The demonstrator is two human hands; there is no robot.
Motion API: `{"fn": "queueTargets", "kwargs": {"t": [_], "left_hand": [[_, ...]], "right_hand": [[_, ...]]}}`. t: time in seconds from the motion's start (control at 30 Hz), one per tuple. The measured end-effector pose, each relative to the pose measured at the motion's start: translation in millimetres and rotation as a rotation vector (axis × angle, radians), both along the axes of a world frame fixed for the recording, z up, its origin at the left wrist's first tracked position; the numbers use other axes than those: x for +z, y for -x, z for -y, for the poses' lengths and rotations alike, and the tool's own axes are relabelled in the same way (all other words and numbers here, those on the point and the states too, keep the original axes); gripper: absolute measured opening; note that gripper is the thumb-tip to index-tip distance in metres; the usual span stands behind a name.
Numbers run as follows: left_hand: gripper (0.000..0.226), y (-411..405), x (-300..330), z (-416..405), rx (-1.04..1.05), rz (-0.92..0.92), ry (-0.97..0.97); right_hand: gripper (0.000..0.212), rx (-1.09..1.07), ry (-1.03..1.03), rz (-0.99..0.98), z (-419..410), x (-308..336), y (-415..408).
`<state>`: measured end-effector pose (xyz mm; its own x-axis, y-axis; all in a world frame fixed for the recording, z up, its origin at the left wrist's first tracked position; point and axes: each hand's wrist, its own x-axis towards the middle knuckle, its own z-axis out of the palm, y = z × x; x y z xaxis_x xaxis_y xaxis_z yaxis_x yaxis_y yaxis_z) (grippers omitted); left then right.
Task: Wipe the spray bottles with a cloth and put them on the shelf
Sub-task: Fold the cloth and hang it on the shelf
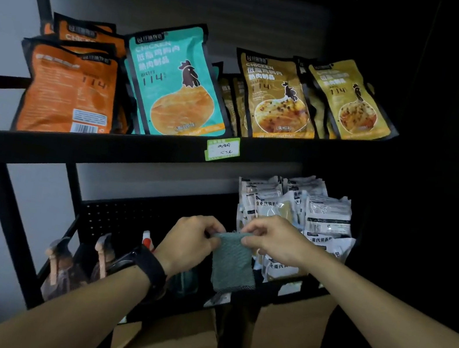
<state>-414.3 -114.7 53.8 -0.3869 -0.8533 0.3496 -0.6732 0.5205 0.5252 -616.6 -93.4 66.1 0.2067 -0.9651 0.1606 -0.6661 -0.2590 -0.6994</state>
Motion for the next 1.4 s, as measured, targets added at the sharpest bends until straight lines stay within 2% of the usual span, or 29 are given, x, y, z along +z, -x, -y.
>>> {"fn": "queueTargets", "kwargs": {"t": [0.3, 0.53, 0.67, 0.9, 1.0, 1.2, 1.4], "left_hand": [[0.012, 9, -19, 9, -0.001, -0.002, -0.056], [0.013, 9, -61, 5, 0.042, -0.062, -0.1], [0.013, 7, -85, 8, 0.066, -0.076, -0.126], [0.015, 9, -114, 17, 0.081, -0.033, -0.138], [0.016, 11, -126, 28, 0.102, -0.021, -0.135], [0.024, 15, -139, 41, 0.124, -0.003, -0.106], [0.031, 18, -149, 55, 0.128, -0.019, -0.135]], "right_hand": [[0.005, -0.011, -0.05, 0.016, 11, -19, 7], [0.004, 0.006, -0.131, -0.009, 20, -56, 3], [0.012, 0.015, -0.147, -0.031, 27, -79, 0], [0.004, 0.018, -0.175, -0.06, 45, -109, -3], [0.009, 0.023, -0.192, -0.06, 55, -119, -3], [0.005, 0.002, -0.195, -0.059, 79, -137, -3], [0.012, -0.044, -0.181, -0.123, 101, -143, -7]]}}
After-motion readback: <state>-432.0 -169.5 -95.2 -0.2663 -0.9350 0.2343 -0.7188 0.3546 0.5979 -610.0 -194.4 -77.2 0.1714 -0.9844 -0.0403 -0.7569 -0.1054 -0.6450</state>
